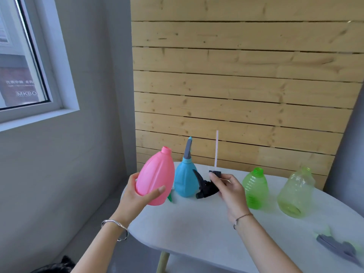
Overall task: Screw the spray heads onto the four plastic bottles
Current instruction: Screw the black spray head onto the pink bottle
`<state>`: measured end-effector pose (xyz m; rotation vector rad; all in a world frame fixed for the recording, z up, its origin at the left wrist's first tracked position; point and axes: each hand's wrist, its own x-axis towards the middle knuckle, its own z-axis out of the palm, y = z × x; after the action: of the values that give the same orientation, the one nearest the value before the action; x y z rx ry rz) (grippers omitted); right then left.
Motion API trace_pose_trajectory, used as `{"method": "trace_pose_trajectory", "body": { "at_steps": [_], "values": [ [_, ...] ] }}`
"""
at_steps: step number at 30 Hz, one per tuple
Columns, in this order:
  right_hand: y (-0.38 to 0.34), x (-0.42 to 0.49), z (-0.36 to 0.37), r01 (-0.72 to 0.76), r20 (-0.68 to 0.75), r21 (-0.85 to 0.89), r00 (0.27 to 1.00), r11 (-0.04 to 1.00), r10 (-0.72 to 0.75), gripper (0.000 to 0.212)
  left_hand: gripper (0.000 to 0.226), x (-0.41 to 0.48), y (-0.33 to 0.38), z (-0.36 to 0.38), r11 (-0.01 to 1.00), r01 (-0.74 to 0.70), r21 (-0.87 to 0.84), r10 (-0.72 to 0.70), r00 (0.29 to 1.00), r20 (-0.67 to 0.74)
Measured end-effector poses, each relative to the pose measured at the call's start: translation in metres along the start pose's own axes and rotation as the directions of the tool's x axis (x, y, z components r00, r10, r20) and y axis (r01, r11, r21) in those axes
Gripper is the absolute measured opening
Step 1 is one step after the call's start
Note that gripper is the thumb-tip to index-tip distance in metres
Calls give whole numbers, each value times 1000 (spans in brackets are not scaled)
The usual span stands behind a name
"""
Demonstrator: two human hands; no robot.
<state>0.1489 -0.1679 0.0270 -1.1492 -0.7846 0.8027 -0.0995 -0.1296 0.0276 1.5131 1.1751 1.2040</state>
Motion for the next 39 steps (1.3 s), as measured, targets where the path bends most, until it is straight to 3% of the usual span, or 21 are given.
{"method": "trace_pose_trajectory", "body": {
  "at_steps": [4,11,14,18,23,30,39],
  "values": [
    [-25,-1,-39,7,-93,99,996,995,2,17,94,0,7,42,996,-7,-87,11,999,41],
    [-53,-4,-98,-6,-126,118,992,993,21,28,87,1,13,117,945,145,-293,-79,971,225],
    [-60,-6,-124,26,-149,88,989,996,-12,26,81,2,11,140,880,252,-401,-133,944,303],
    [-66,-13,-146,-20,-86,79,996,997,26,19,93,4,3,161,763,413,-497,-205,884,420],
    [-68,-14,-164,-40,-79,48,996,998,43,24,74,13,-2,173,583,523,-622,-199,834,515],
    [-62,-12,-169,7,-96,-116,995,993,-18,11,82,17,-3,174,613,530,-586,-219,827,518],
    [-62,-7,-173,3,-38,-233,999,972,-12,15,70,16,1,162,629,501,-594,-194,841,505]
  ]
}}
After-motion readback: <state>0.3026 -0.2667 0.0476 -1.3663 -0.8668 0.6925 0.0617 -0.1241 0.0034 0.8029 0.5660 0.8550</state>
